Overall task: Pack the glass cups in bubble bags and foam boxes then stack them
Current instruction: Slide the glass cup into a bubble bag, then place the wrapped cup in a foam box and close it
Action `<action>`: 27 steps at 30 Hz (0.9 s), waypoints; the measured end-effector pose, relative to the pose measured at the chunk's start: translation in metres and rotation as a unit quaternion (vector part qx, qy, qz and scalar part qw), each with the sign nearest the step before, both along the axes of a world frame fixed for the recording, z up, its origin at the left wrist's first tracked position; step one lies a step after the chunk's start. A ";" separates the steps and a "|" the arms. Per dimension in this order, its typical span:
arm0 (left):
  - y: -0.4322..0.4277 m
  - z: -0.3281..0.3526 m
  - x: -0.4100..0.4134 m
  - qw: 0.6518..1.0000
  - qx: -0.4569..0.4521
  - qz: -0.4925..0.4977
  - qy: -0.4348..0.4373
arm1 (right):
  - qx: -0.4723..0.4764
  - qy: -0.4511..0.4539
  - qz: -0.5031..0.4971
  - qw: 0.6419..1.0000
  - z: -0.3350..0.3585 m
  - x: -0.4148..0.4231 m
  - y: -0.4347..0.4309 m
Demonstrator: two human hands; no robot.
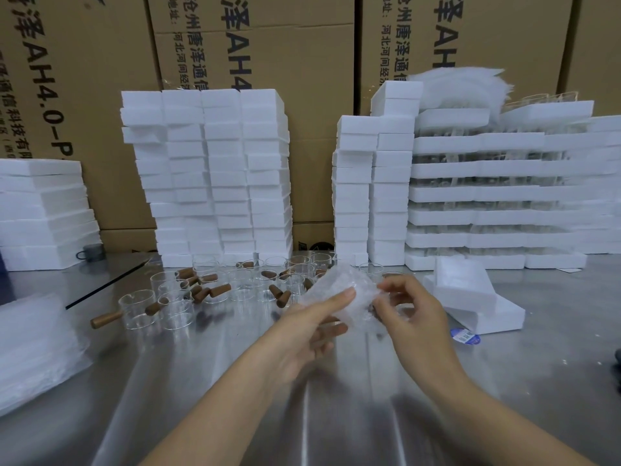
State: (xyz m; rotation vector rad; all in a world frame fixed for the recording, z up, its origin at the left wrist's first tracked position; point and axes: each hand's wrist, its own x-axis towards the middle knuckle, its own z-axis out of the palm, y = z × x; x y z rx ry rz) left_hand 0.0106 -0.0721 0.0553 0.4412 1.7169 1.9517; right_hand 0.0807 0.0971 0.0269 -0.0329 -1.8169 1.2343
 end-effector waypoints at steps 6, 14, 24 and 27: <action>0.000 -0.001 0.005 0.997 -0.031 -0.050 0.053 | 0.049 -0.036 0.011 0.998 0.004 0.004 -0.001; 0.004 -0.009 0.007 0.993 -0.047 -0.070 0.084 | 0.159 -0.024 0.057 0.985 0.006 0.009 0.002; -0.009 0.003 -0.018 0.962 0.205 0.047 -0.173 | 0.239 -0.284 -0.235 0.899 -0.005 0.004 0.111; -0.013 0.004 -0.022 0.936 0.287 0.032 -0.200 | 0.239 -0.329 -0.251 0.878 -0.013 0.007 0.127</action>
